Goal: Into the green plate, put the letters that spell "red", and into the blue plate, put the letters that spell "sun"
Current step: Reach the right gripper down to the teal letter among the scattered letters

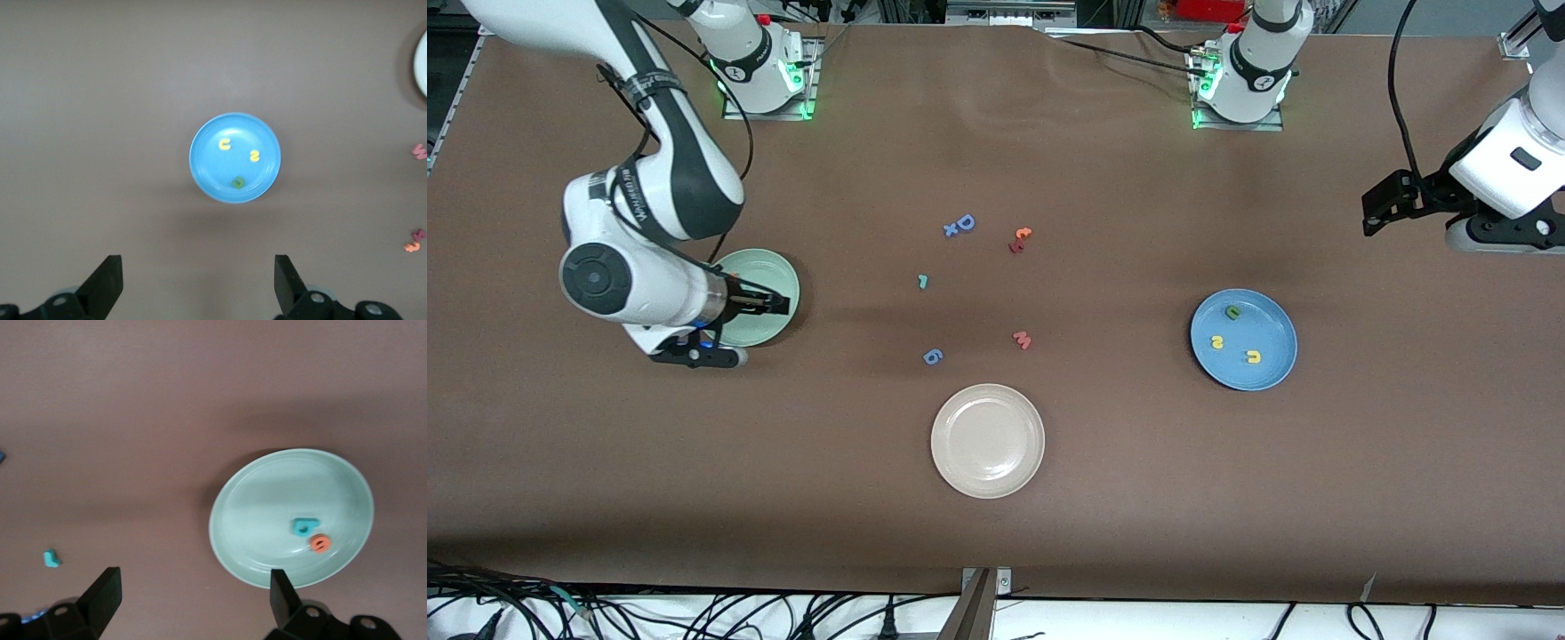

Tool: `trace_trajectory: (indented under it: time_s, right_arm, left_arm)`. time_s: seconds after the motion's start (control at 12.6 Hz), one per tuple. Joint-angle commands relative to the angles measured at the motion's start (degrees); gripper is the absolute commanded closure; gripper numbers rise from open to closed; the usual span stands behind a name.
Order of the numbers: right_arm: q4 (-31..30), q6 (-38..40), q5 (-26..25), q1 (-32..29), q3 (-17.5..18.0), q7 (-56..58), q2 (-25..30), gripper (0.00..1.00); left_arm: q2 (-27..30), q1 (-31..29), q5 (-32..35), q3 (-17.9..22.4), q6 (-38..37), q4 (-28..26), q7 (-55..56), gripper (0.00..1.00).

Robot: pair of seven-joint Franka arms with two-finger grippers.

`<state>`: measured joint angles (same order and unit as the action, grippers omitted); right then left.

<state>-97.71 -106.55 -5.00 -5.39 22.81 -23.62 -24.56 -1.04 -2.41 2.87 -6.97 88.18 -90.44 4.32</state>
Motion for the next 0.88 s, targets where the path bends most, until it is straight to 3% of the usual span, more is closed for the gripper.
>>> trace_trajectory:
  time_s: [0.0, 0.48, 0.8]
  right_arm:
    - [0.68, 0.21, 1.04, 3.35, 0.31, -4.84, -0.58, 0.02]
    - [-0.63, -6.29, 2.18, 12.58, 0.31, -13.55, -4.79, 0.03]
    - [-10.37, -16.56, 2.18, 14.00, 1.87, -15.57, -4.71, 0.03]
  left_arm:
    - [3.76, 1.00, -1.73, 2.75, 1.82, -4.66, -0.18, 0.00]
    - [2.27, 0.83, -1.20, 2.57, -0.37, -0.79, -4.41, 0.00]
    - [1.83, 0.21, -1.20, 2.66, -0.47, -0.70, -4.41, 0.00]
